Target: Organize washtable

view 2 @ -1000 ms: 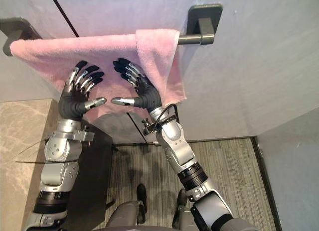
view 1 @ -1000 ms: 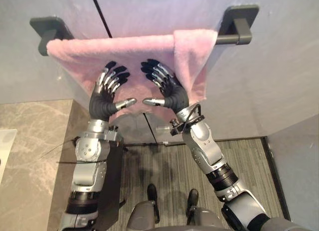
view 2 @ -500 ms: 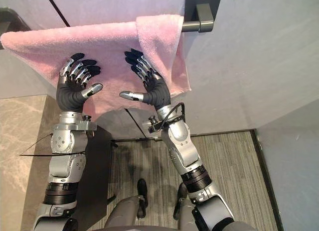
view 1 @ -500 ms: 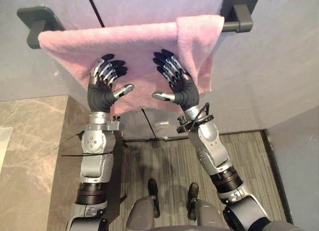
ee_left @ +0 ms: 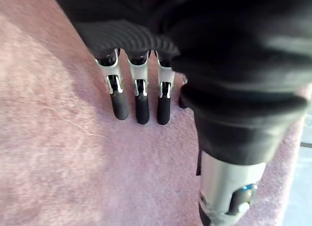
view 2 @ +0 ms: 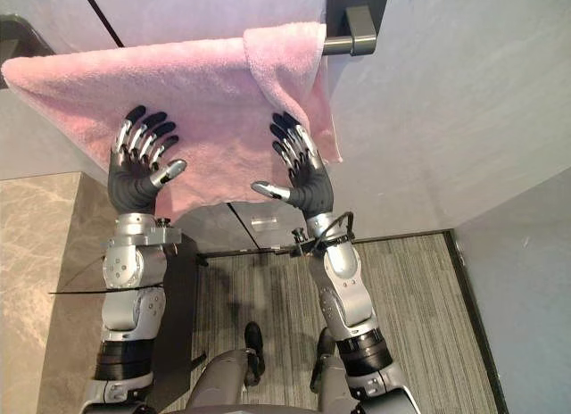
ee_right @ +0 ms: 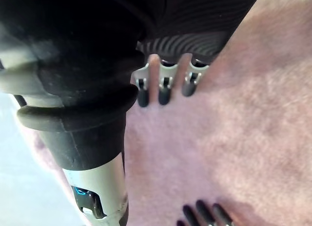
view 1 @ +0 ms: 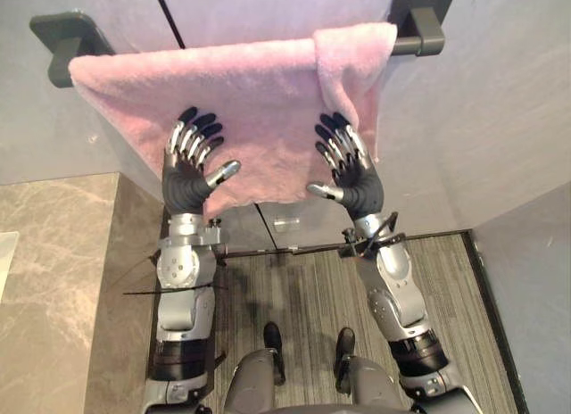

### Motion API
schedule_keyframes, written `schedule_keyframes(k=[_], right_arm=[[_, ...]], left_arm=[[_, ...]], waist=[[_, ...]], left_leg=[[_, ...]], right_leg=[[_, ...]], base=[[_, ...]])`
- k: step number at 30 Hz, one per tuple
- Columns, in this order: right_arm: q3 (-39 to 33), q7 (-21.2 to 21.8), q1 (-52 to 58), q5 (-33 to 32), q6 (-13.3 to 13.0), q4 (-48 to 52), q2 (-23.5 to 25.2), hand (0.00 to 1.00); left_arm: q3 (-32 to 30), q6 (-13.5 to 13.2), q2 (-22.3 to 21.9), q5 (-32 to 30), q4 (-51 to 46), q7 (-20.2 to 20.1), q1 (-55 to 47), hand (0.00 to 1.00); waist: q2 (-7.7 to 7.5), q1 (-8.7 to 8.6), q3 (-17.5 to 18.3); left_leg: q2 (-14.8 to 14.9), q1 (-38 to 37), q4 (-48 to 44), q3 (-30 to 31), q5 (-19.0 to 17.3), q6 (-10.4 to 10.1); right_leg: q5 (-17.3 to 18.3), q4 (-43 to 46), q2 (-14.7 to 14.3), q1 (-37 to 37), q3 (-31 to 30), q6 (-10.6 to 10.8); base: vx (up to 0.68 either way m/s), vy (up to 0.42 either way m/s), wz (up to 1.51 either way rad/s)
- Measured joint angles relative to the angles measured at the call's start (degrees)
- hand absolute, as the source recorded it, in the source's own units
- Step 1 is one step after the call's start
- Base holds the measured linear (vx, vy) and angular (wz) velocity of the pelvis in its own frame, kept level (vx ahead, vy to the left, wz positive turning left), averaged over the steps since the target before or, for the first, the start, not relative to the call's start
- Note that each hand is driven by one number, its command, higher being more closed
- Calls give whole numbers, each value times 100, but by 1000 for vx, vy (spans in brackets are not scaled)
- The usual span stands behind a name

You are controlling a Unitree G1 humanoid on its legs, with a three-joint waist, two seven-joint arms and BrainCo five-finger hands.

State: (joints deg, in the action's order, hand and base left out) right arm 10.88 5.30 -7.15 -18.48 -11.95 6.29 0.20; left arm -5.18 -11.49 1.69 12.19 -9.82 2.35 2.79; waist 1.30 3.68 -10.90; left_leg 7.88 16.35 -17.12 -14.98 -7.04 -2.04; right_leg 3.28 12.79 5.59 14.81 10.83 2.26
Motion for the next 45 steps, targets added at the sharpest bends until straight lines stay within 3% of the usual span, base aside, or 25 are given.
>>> schedule_keyframes(k=[5,11,16,19,22,24,25,26,29,34,37,38,39,41,42,43,45], right_arm=[[-371,76,916,492,7,-214,27,0],[-934,85,1828,1246,163,-1940,112,0],[-1875,-242,2355,1821,422,-4194,172,0],[-2829,-433,2225,1868,568,-5244,208,0],[-3343,-452,2106,1991,631,-5729,147,0],[-3373,-475,2088,2144,715,-5963,21,0],[-3491,-456,2033,2143,775,-6158,-9,0],[-3539,-432,1999,2147,816,-6234,-27,0],[-3500,-392,1836,2266,921,-6375,-125,0],[-3025,-400,1615,2413,990,-6322,-273,0],[-3002,-401,1438,2402,964,-6107,-70,0],[-3044,-398,1416,2395,949,-6111,95,0],[-3079,-393,1443,2372,919,-6029,81,0],[-3105,-397,1539,2321,946,-5870,49,0],[-3092,-392,1517,2307,936,-5741,101,0],[-3053,-384,1459,2312,950,-5654,113,0],[-2970,-395,1363,2312,1011,-5667,141,0]], left_arm=[[-84,164,-167,-445,1069,-120,-735,0],[-379,398,-376,-1033,3066,-184,-1361,0],[-1476,563,-561,-1111,5395,29,-1714,0],[-2191,593,-529,-1304,5983,191,-1656,0],[-2668,666,-573,-1310,6369,197,-1775,0],[-2843,676,-595,-1286,6435,178,-1810,0],[-2929,679,-602,-1247,6510,140,-1821,0],[-2940,681,-607,-1207,6554,139,-1829,0],[-3029,722,-615,-1125,6608,124,-1810,0],[-2871,720,-617,-1056,6535,107,-1433,0],[-2575,719,-554,-1056,6412,125,-1352,0],[-2626,728,-512,-1051,6364,122,-1237,0],[-2623,721,-605,-1043,6258,132,-1299,0],[-2440,710,-707,-1051,6258,125,-1317,0],[-2122,711,-691,-1061,6271,76,-1197,0],[-1908,706,-682,-1090,6256,27,-1079,0],[-1650,700,-591,-1125,6216,16,-851,0]], waist=[[-30,-14,252],[-154,-29,591],[-160,-134,853],[-149,-150,992],[-100,-133,1067],[-167,-116,1120],[-109,-114,1103],[-168,-115,1114],[-123,-132,1096],[-107,-132,963],[-119,-173,868],[-167,-172,750],[-137,-176,699],[-9,-291,708],[55,-415,690],[74,-453,693],[-101,-451,535]], left_leg=[[15,-156,-87,-8,-117,-19],[-6,-641,176,-22,-123,-34],[-55,-1023,478,-28,-79,-87],[-110,-1303,828,-68,37,-136],[-185,-1574,1148,-19,162,-153],[-231,-1647,1309,83,231,-145],[-248,-1678,1358,103,293,-150],[-253,-1697,1412,105,316,-150],[-267,-1653,1485,145,365,-144],[-241,-1304,1287,276,395,-137],[-214,-1274,1385,389,546,-246],[-136,-1081,390,321,-6,-213],[21,-1082,-969,232,-526,-420],[66,-1378,-1081,238,-617,-590],[63,-1379,-827,191,-802,-564],[10,-1358,-593,135,-891,-403],[-110,-1307,-367,53,-997,-215]], right_leg=[[74,-23,1,-208,11,34],[86,-263,-32,-685,7,43],[85,-484,-39,-1027,9,49],[53,-667,-50,-1200,0,82],[39,-844,-53,-1402,18,99],[15,-961,-47,-1527,133,108],[1,-1017,-49,-1568,155,110],[-9,-1032,-55,-1569,152,104],[-52,-1105,-73,-1571,166,91],[3,-915,-43,-1346,439,43],[94,-552,-19,-1055,525,-106],[144,-415,42,-1050,606,-174],[178,-178,59,-1074,607,-228],[180,-61,57,-1075,605,-225],[173,117,59,-865,607,-214],[162,302,94,-624,565,-197],[111,585,207,-287,457,-113]], base=[[23,4,0],[17,-8,0],[22,-5,3],[36,-11,-7],[34,-15,9],[67,-2,29],[65,0,17],[52,-2,2],[45,-4,0],[-23,-8,22],[-78,-37,7],[-91,7,-11],[-57,41,-27],[-85,114,-13],[-168,223,8],[-206,228,1],[-244,140,-7]])
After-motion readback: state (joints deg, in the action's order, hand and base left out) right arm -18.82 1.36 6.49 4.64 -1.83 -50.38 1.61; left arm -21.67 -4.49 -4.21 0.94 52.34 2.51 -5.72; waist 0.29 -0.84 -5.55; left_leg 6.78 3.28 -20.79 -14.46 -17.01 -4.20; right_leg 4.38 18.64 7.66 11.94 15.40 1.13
